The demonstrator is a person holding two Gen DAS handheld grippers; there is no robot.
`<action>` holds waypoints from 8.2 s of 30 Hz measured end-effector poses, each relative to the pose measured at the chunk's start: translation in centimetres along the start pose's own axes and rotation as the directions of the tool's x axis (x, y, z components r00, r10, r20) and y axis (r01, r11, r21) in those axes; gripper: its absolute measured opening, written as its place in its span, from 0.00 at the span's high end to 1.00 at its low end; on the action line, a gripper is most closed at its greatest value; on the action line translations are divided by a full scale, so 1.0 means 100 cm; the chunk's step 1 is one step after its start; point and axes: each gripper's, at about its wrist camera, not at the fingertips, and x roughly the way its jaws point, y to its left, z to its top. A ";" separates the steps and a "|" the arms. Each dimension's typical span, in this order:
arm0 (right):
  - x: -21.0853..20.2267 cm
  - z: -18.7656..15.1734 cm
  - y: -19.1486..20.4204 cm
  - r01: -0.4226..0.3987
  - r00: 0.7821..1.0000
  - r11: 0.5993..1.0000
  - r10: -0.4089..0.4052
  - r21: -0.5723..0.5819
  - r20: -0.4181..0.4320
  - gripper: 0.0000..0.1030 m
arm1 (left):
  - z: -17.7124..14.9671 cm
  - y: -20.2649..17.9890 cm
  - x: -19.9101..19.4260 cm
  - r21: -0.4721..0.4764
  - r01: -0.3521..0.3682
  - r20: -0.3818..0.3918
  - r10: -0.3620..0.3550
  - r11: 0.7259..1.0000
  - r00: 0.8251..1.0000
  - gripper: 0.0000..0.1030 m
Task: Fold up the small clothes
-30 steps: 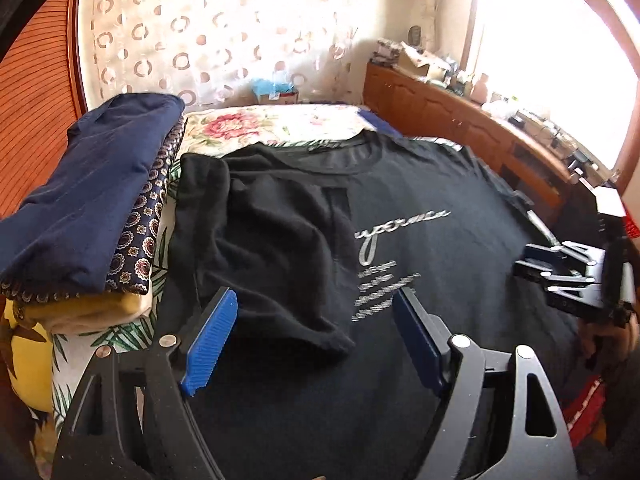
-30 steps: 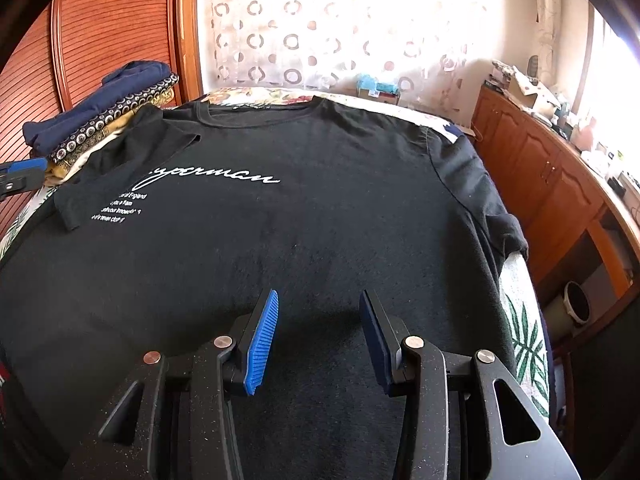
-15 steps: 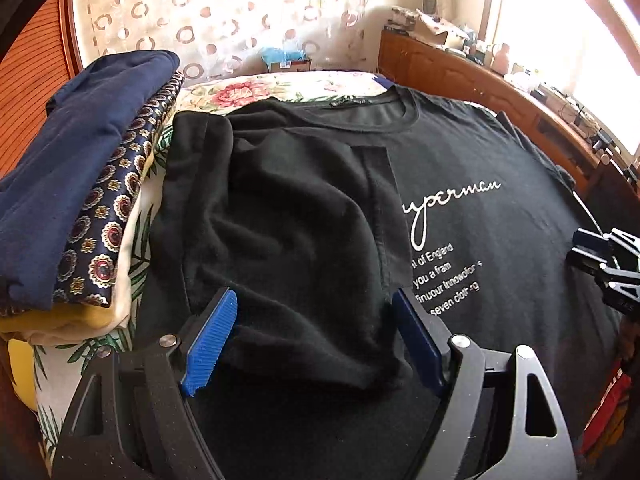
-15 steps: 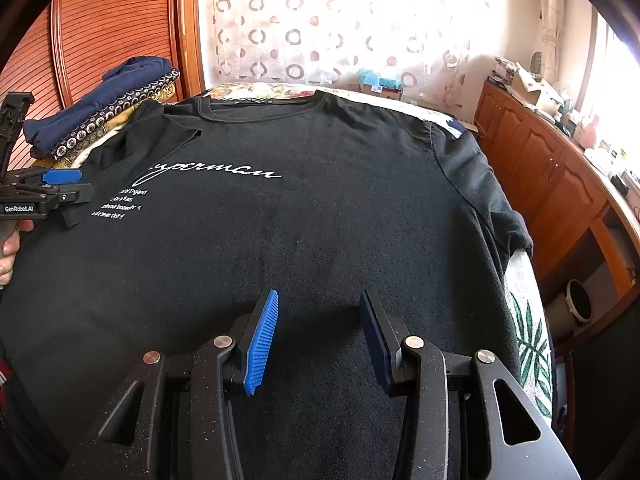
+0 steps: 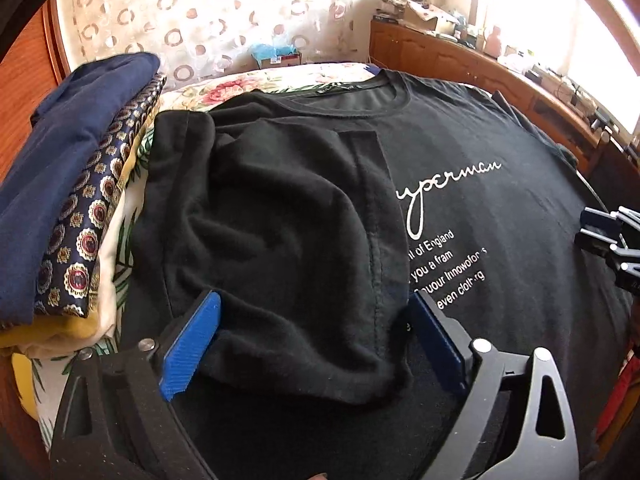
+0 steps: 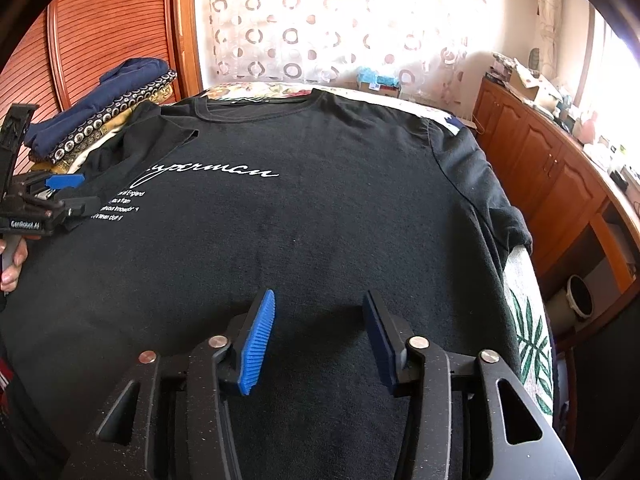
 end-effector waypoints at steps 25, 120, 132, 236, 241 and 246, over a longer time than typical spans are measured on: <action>0.027 0.023 -0.190 0.074 0.997 0.932 -0.060 0.356 -0.049 0.49 | 0.001 0.001 0.000 -0.004 0.003 -0.001 -0.003 1.000 1.000 0.08; -0.005 0.019 -0.131 0.066 0.995 0.980 -0.079 0.187 0.064 0.61 | 0.001 0.001 -0.001 -0.005 0.005 0.000 -0.005 1.000 1.000 0.08; 0.053 0.040 -0.174 0.083 0.996 0.944 -0.070 0.320 -0.054 0.62 | 0.001 0.002 0.000 -0.005 0.005 0.000 -0.005 1.000 1.000 0.08; 0.088 0.067 -0.046 0.014 1.000 0.999 -0.014 -0.046 -0.001 0.53 | 0.130 0.076 0.063 0.019 -0.200 -0.166 0.200 0.980 0.966 0.69; 0.089 0.067 -0.047 0.012 1.000 0.999 -0.012 -0.046 -0.001 0.53 | 0.129 0.068 0.075 0.051 -0.225 -0.199 0.231 0.973 0.952 0.69; 0.088 0.067 -0.048 0.014 1.000 0.999 -0.014 -0.050 -0.001 0.53 | 0.130 0.068 0.076 0.060 -0.232 -0.198 0.239 0.971 0.951 0.69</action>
